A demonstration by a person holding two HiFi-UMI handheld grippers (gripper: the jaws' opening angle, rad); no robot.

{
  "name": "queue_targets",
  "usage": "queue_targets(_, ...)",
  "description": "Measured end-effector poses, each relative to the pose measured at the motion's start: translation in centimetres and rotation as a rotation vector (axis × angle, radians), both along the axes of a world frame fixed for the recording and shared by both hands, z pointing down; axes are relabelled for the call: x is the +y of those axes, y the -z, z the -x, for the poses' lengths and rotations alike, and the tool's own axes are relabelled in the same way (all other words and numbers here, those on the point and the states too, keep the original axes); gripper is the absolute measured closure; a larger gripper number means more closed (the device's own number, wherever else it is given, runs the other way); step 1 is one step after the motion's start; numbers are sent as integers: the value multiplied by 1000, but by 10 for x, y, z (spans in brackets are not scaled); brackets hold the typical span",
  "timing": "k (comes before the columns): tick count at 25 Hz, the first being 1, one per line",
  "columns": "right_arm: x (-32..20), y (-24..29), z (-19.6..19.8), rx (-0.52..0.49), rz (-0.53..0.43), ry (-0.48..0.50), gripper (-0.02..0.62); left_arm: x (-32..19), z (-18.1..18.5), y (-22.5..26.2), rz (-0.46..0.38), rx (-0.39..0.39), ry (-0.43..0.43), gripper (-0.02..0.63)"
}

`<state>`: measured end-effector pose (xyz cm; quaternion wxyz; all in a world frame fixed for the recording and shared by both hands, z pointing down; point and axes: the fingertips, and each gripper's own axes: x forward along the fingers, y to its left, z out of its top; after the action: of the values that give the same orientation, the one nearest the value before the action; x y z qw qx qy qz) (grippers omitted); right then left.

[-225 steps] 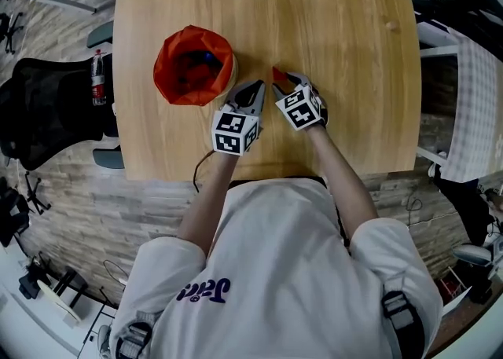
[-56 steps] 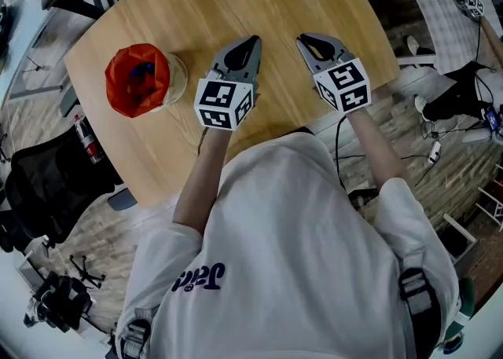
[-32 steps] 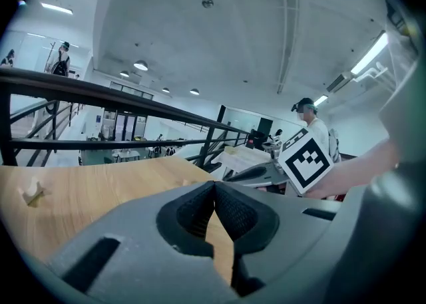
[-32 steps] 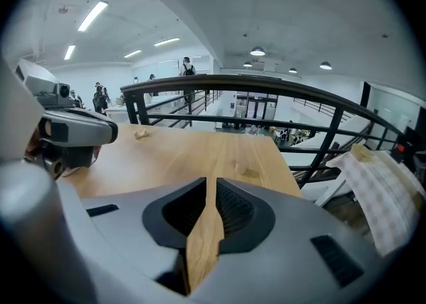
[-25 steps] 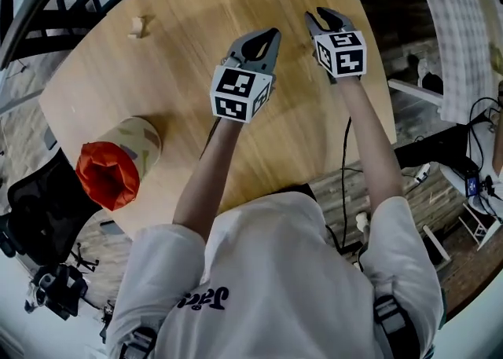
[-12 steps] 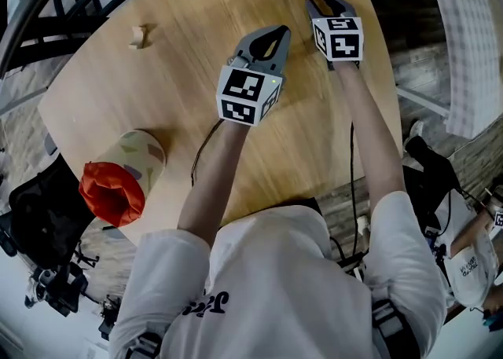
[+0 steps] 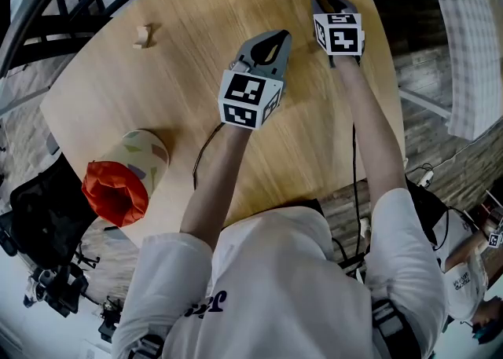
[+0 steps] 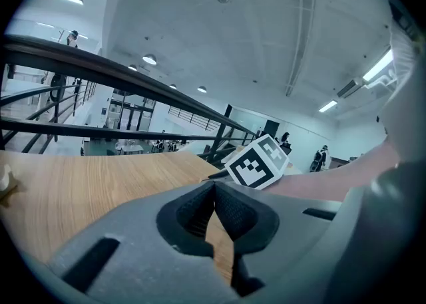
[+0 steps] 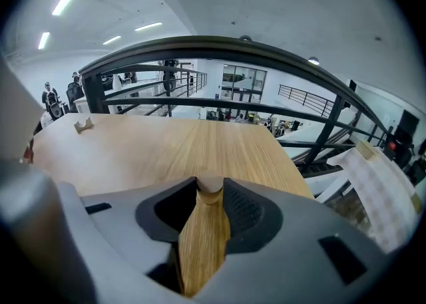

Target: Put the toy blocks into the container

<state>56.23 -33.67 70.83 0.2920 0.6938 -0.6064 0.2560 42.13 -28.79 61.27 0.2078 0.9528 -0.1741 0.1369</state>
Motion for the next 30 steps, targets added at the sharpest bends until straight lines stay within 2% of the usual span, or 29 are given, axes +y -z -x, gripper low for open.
queue_targets(7, 11, 34, 25, -13, -52, 30, 466, 6, 16, 23, -24, 5, 17, 592)
queue_targets(13, 35, 75, 67, -20, -98, 69, 466, 25, 49, 50, -46, 1, 62, 592)
queue_targets(20, 90, 125, 133, -36, -137, 146, 466, 81, 93, 79, -34, 27, 77, 592)
queue_targets(30, 158, 189, 238, -80, -197, 253, 466, 135, 175, 119, -85, 57, 131, 592)
